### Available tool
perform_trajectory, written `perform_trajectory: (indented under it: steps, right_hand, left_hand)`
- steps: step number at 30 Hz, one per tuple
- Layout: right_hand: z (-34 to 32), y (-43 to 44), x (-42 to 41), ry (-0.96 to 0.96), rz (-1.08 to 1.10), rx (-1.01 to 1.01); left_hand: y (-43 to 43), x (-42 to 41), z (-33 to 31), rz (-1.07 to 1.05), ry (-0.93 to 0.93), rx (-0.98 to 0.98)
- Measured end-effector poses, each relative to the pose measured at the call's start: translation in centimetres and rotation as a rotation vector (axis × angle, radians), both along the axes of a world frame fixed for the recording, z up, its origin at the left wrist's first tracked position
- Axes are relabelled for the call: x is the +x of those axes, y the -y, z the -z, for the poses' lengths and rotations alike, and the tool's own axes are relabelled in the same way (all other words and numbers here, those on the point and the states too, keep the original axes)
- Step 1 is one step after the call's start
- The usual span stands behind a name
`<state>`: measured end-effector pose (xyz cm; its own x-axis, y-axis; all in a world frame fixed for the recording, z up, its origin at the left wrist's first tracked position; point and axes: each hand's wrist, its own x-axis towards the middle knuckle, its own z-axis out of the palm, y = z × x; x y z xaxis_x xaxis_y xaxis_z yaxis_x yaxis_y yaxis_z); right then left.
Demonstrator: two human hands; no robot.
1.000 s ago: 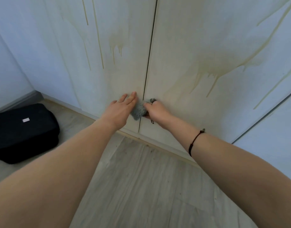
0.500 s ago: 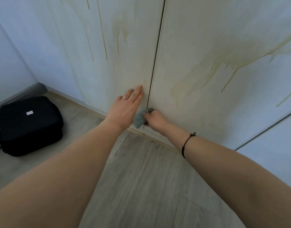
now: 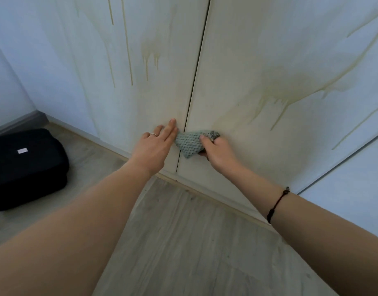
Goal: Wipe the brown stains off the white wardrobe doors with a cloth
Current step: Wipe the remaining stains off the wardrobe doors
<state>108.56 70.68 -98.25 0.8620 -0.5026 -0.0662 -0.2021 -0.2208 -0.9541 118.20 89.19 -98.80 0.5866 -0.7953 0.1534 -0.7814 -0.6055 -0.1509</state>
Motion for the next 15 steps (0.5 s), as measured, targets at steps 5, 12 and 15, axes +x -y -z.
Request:
perform_trajectory:
  steps: [5,12,15]
  right_hand:
    - [2.1,2.8,-7.9,-0.430,0.075,-0.285]
    - [-7.4,2.0,-2.6,0.127,0.091,-0.095]
    - [-7.1,1.9,-2.1,0.193,0.104,-0.026]
  left_hand:
    - [0.6,-1.1,-2.7,-0.031,0.028,0.055]
    - [2.5,-3.0,-5.6,-0.100,-0.050,0.026]
    - [2.4,-3.6,-6.3,-0.129,-0.072,0.041]
